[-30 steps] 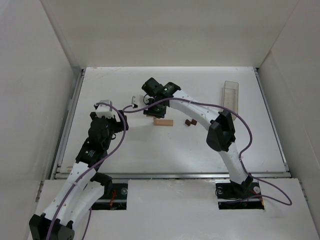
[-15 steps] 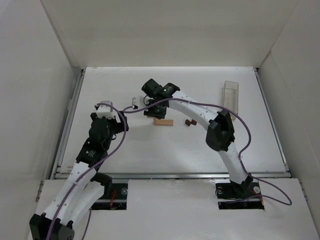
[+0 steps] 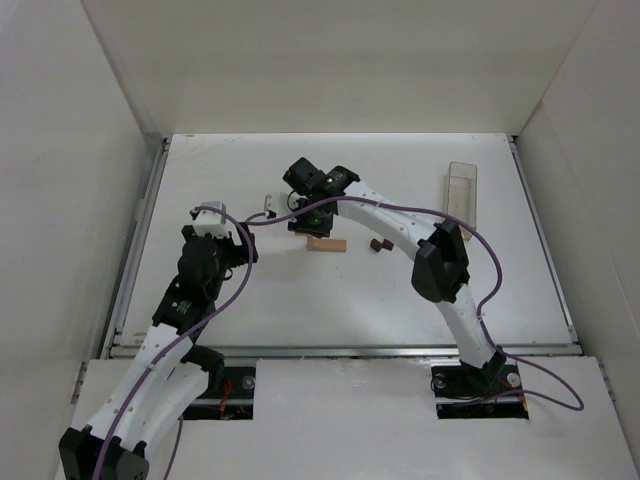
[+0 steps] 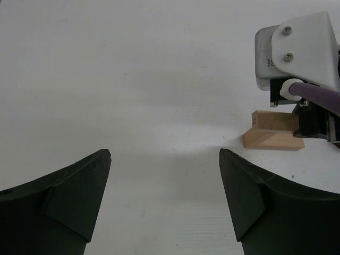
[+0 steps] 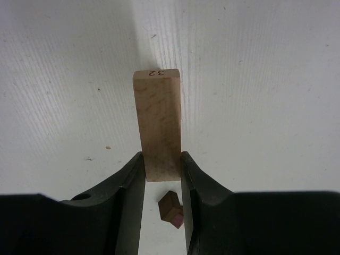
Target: Build the wood block tower
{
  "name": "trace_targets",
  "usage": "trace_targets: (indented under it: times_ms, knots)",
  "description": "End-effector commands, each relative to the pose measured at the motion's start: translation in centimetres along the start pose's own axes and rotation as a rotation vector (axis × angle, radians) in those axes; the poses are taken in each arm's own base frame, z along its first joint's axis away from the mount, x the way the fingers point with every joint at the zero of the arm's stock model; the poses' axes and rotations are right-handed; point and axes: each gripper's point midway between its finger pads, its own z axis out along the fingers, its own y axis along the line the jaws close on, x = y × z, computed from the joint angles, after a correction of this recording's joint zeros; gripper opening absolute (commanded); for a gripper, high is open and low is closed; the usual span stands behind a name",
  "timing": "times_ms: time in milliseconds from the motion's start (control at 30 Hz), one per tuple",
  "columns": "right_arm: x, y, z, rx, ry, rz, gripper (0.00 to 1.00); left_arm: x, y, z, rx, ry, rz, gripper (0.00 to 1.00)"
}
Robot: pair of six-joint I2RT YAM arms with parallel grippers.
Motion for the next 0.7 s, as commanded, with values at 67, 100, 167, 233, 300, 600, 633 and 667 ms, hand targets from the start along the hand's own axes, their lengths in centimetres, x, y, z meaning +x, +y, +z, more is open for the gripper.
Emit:
trace_targets:
  times_ms: [67, 100, 167, 233, 300, 600, 633, 667]
  knots:
    - [-0.27, 0.18, 1.04, 0.003, 0.005, -0.023, 0.02, -1.39, -0.72, 0.08, 0.034, -0.057, -0.006, 0.81]
    - [-0.27, 0.19, 1.05, 0.003, 0.005, -0.023, 0.02, -1.39, -0.72, 0.08, 0.034, -0.057, -0.006, 0.81]
    - [-0.12, 0.29, 1.46, -0.003, 0.012, -0.022, 0.02, -1.39, -0.72, 0.08, 0.034, -0.057, -0.006, 0.81]
    - [-0.12, 0.29, 1.46, -0.003, 0.012, -0.022, 0.02, -1.39, -0.72, 0.08, 0.034, -0.057, -0.006, 0.81]
    - [-0.12, 0.29, 1.46, -0.003, 0.012, -0.022, 0.02, -1.39, -0.68, 0.08, 0.033, -0.057, 0.003, 0.81]
    - [-0.12, 0.29, 1.46, -0.003, 0.012, -0.022, 0.02, -0.70, -0.75, 0.28, 0.039, -0.038, 0.008, 0.81]
    - [-0.12, 0.29, 1.46, -0.003, 0.012, -0.022, 0.02, -0.70, -0.75, 0.28, 0.039, -0.038, 0.008, 0.81]
    - [-0.12, 0.29, 1.46, -0.003, 0.012, -0.022, 0.02, -0.70, -0.75, 0.28, 0.039, -0.038, 0.008, 0.81]
